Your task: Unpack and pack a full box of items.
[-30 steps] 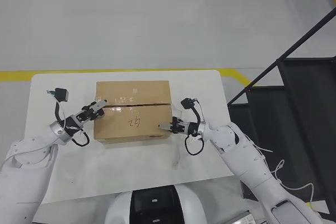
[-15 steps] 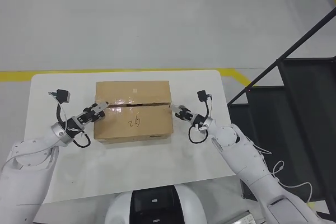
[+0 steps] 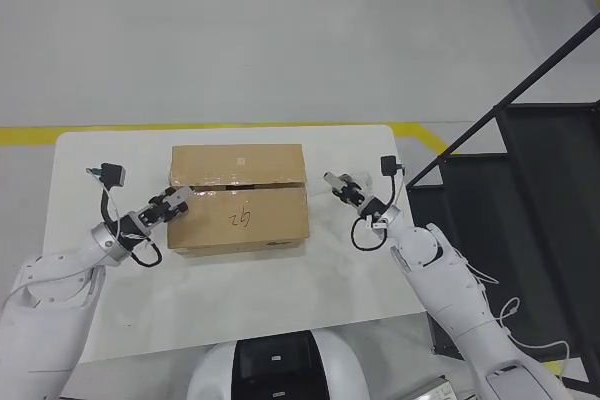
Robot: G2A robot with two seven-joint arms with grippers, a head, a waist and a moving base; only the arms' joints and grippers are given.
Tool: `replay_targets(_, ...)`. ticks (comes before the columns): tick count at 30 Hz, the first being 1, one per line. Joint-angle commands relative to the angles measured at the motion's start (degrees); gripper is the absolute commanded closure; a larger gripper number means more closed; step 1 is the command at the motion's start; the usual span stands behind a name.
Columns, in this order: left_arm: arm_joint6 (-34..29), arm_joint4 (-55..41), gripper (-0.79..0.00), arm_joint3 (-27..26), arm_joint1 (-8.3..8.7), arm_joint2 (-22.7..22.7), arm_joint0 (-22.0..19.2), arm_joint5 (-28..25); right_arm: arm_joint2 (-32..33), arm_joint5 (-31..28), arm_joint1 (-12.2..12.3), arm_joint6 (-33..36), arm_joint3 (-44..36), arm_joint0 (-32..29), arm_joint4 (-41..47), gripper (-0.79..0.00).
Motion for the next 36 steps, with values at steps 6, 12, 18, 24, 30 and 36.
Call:
replay_targets(6,0.45,0.54,-0.785,-0.63,0.13,-0.51,0.71,-0.41,2.31,-0.14,0.57,1.32,-4.68,-2.54,-0.55,-0.606)
replay_targets(12,0.63,0.34,-0.785,-0.23,0.15,-0.52,0.89,-0.63,4.73,0.67,1.17,3.19,-7.76,-5.09,-0.07,-0.043)
replay_targets(18,0.57,0.13,-0.785,0.13,0.13,-0.10,0.72,-0.45,5.19,1.61,1.22,2.92,-9.19,-5.45,-0.64,0.000)
replay_targets(24,-0.39,-0.27,-0.785,0.30,0.19,0.10,0.86,0.11,3.96,2.15,0.91,2.74,-9.36,-3.45,-2.02,0.000)
replay_targets(30,-5.29,-7.52,-0.785,-2.74,0.57,-1.89,2.72,0.47,2.87,2.34,0.65,2.95,-8.75,-2.33,-2.58,0.000)
replay_targets(36,-5.35,-9.10,-0.785,-4.70,0.79,-3.62,2.59,0.59,2.44,1.78,0.48,2.75,-7.76,-2.01,-2.52,0.000)
